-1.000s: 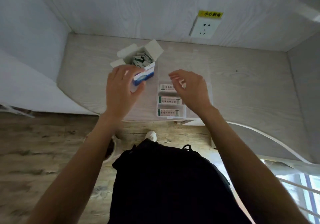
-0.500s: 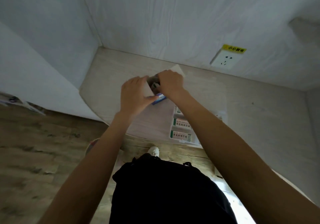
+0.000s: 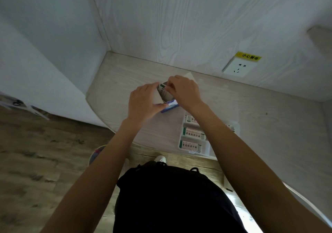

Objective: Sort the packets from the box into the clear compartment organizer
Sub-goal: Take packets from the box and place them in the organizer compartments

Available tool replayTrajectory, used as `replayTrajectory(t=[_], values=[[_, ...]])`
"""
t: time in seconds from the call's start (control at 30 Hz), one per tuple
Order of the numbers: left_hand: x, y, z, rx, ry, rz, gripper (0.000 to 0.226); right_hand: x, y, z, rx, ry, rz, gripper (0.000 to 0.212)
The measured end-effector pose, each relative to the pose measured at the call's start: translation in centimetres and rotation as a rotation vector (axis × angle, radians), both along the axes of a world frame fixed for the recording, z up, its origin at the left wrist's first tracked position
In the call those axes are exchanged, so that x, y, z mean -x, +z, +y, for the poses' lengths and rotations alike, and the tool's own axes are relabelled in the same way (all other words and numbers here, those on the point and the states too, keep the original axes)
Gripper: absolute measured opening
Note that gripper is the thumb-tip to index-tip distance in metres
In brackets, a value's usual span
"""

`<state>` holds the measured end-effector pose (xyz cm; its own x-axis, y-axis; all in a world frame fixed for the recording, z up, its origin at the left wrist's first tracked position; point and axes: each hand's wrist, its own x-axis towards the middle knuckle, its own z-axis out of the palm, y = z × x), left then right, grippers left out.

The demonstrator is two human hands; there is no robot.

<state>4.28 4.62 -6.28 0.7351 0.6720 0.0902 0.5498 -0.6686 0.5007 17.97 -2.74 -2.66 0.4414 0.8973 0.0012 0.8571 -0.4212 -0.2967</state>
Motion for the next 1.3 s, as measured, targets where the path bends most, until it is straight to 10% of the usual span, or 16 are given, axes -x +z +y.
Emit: replayTrajectory(t=[1.3], values=[[-0.4, 1.0, -0.2, 0.001, -0.013, 0.123, 0.082, -3.0, 2.1, -2.7, -0.503, -0.169, 0.358, 0.008]])
